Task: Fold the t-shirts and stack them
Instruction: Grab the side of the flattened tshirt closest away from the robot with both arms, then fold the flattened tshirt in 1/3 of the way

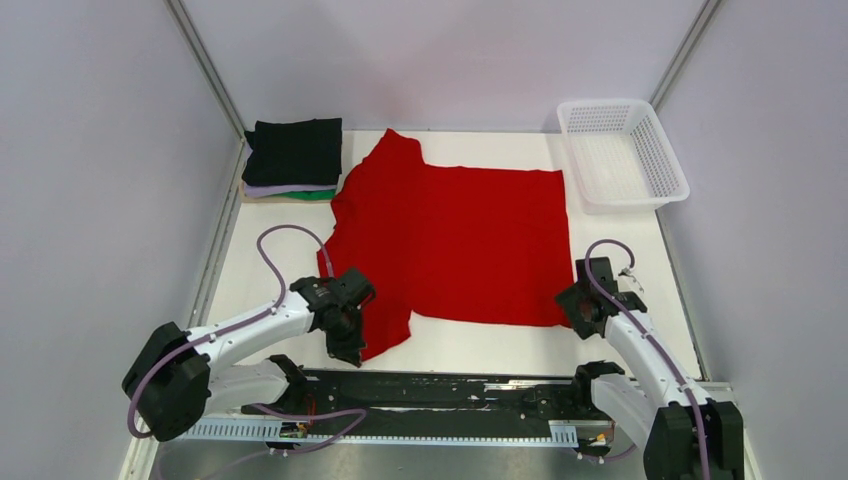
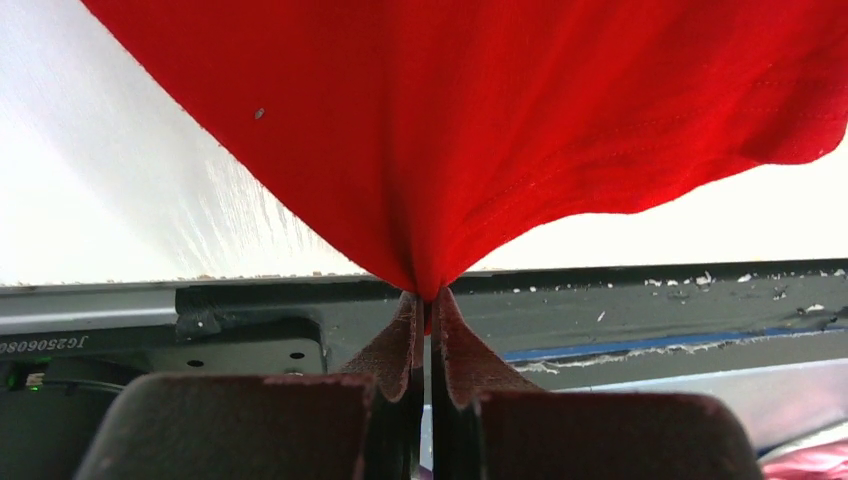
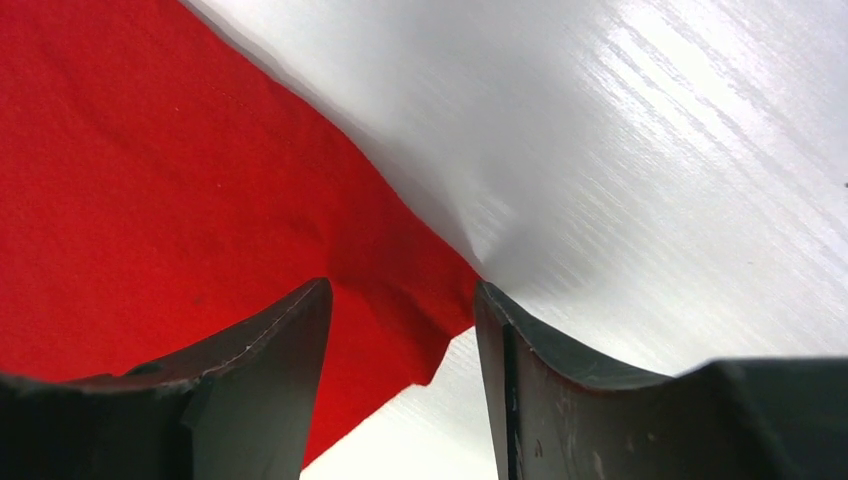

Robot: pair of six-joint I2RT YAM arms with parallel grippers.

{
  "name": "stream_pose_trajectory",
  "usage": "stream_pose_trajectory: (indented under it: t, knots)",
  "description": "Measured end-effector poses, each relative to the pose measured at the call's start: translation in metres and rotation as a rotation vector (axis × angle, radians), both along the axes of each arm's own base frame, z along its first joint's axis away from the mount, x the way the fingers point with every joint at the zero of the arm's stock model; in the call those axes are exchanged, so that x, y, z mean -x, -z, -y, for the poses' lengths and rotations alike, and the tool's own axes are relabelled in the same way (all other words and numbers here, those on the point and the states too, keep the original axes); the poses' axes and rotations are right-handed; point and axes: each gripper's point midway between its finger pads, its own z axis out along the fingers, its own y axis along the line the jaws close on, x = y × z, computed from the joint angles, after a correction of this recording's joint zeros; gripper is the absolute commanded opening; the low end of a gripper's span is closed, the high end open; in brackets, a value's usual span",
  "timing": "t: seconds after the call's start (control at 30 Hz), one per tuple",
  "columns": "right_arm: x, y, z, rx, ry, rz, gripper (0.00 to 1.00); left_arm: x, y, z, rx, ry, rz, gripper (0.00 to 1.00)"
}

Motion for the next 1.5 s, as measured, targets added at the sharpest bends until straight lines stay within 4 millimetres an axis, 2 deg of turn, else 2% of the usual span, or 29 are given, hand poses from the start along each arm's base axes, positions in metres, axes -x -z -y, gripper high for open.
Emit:
stream_pose_trajectory:
  t: [0.17, 0.4, 0.63, 0.8, 0.87, 1.0, 1.03, 1.17, 1.23, 1.37, 1.5]
  knots:
    - [0.01, -0.007, 0.001, 0.007, -0.018, -0.036, 0.51, 0.008, -0.003, 0.002, 0.016, -0.01, -0.005, 0.0]
    - [0.018, -0.022, -0.009, -0.048, -0.025, -0.072, 0.49, 0.014, -0.008, 0.001, 0.018, -0.025, -0.009, 0.0]
    - [0.026, -0.01, -0.014, -0.067, -0.03, -0.141, 0.48, 0.015, -0.011, -0.001, 0.026, -0.032, -0.001, 0.0]
    - [0.034, 0.008, -0.013, -0.061, -0.023, -0.203, 0.4, 0.012, -0.012, -0.001, 0.025, -0.03, 0.013, 0.0]
    - [0.03, 0.007, -0.013, -0.059, -0.02, -0.186, 0.4, 0.01, -0.015, 0.001, 0.028, -0.023, 0.026, 0.0]
    - [0.017, 0.007, -0.012, -0.048, -0.017, -0.143, 0.38, -0.006, -0.029, 0.01, 0.055, 0.005, 0.091, 0.0]
    - [0.014, 0.007, -0.011, -0.045, -0.017, -0.138, 0.35, -0.01, -0.032, 0.013, 0.065, 0.012, 0.11, 0.0]
    - [0.002, 0.007, -0.008, -0.016, -0.022, -0.112, 0.08, -0.029, -0.048, 0.024, 0.083, 0.051, 0.174, 0.0]
    - [-0.001, 0.007, -0.007, -0.005, -0.036, -0.107, 0.01, -0.038, -0.054, 0.031, 0.094, 0.071, 0.204, 0.0]
    - [-0.008, 0.002, -0.007, 0.006, -0.068, -0.086, 0.0, -0.059, -0.064, 0.044, 0.102, 0.107, 0.248, 0.0]
    - [-0.019, -0.009, -0.009, 0.014, -0.108, -0.057, 0.0, -0.093, -0.077, 0.052, 0.105, 0.103, 0.301, 0.0]
